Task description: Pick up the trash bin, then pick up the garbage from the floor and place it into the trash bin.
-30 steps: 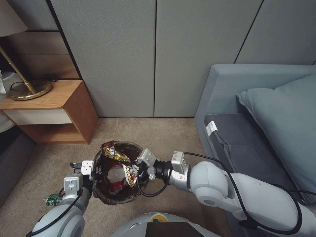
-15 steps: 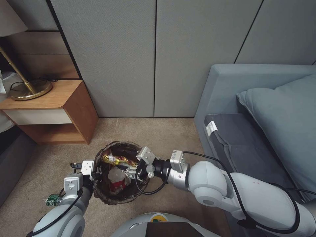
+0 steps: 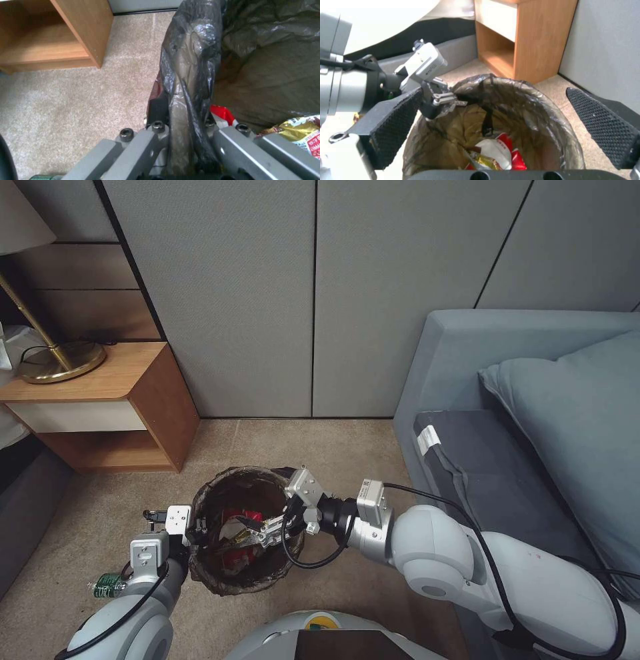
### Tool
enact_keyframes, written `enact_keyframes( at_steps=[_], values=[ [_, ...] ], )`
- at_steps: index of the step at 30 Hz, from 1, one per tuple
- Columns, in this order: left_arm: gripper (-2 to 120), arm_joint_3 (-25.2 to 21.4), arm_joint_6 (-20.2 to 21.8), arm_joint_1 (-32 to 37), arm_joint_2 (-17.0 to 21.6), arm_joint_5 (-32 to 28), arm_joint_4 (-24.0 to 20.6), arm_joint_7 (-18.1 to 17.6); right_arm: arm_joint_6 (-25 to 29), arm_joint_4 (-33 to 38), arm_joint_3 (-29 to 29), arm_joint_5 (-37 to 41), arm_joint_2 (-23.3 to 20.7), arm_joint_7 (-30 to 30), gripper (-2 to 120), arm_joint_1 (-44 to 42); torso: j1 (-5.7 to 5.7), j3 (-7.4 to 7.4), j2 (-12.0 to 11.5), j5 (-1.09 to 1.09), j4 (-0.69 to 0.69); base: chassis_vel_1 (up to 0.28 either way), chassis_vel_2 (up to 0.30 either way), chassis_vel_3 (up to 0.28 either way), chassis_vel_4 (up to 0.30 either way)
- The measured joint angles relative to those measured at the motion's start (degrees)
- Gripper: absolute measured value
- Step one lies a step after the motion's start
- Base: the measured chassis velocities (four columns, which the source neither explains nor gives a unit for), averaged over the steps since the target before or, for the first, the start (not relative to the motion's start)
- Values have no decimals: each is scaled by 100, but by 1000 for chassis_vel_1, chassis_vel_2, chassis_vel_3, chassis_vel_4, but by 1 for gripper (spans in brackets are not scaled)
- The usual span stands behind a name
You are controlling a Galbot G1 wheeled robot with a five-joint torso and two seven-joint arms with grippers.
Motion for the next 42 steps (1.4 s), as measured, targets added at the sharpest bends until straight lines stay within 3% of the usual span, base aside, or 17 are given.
enact_keyframes(
  at_steps=[7, 15, 19, 22, 23, 26, 27, 31, 33, 35, 37, 42],
  values=[
    [3, 0, 0, 1, 9, 9, 0, 4, 195, 68, 583, -3, 27, 19, 100, -248, 0, 0, 0, 0, 1, 0, 0, 0, 0],
    [3, -25, 0, 11, 43, 13, 0, 12, 693, 189, 1236, -13, -100, 608, 100, -497, 0, 0, 0, 0, 1, 0, 0, 0, 0],
    [3, -31, 0, -7, 52, 12, 0, 17, 958, 147, 1902, -298, -129, 715, 100, -1110, 0, 0, 0, 1, 2, 0, 0, 0, 0],
    [3, -38, 0, -41, 64, 4, 0, 23, 1121, 108, 2768, -850, -79, 688, 100, -1890, 0, 0, 0, 1, -2, 0, 0, 0, 0],
    [3, -38, 0, -41, 64, 4, 0, 23, 1121, 108, 2768, -850, -79, 688, 100, -1890, 0, 0, 0, 1, -2, 0, 0, 0, 0],
    [3, -32, 0, -76, 64, -5, 0, 25, 1302, 55, 3532, -1309, 149, 712, 100, -2491, 0, 0, 0, 0, 2, 0, 0, 0, 0],
    [3, -32, 0, -76, 64, -5, 0, 25, 1302, 55, 3532, -1309, 149, 712, 100, -2491, 0, 0, 0, 0, 2, 0, 0, 0, 0],
    [3, -39, 0, -105, 80, -7, 0, 27, 1841, -173, 4575, -2420, 578, 554, 100, -3591, 0, 0, 0, 1, 1, 0, 0, 0, 0],
    [3, -41, 0, -107, 80, -5, 0, 27, 1931, -202, 4742, -2607, 669, 517, 100, -3782, 0, 0, 0, 1, -2, 0, 0, 0, 0],
    [3, -45, 0, -107, 79, 5, 0, 29, 2265, -262, 5239, -3298, 1044, 366, 100, -4415, 0, 0, 0, 0, -2, 0, 0, 0, 0],
    [3, -49, 0, -107, 81, 8, 0, 30, 2336, -271, 5330, -3473, 1157, 336, 100, -4558, 0, 0, 0, -1, -2, 0, 0, 0, 0],
    [3, -65, 0, -99, 109, 65, 0, 36, 2835, -263, 5608, -4401, 2140, 226, 100, -5406, 0, 0, 0, -1, 0, 0, 0, 0, 0]
  ],
)
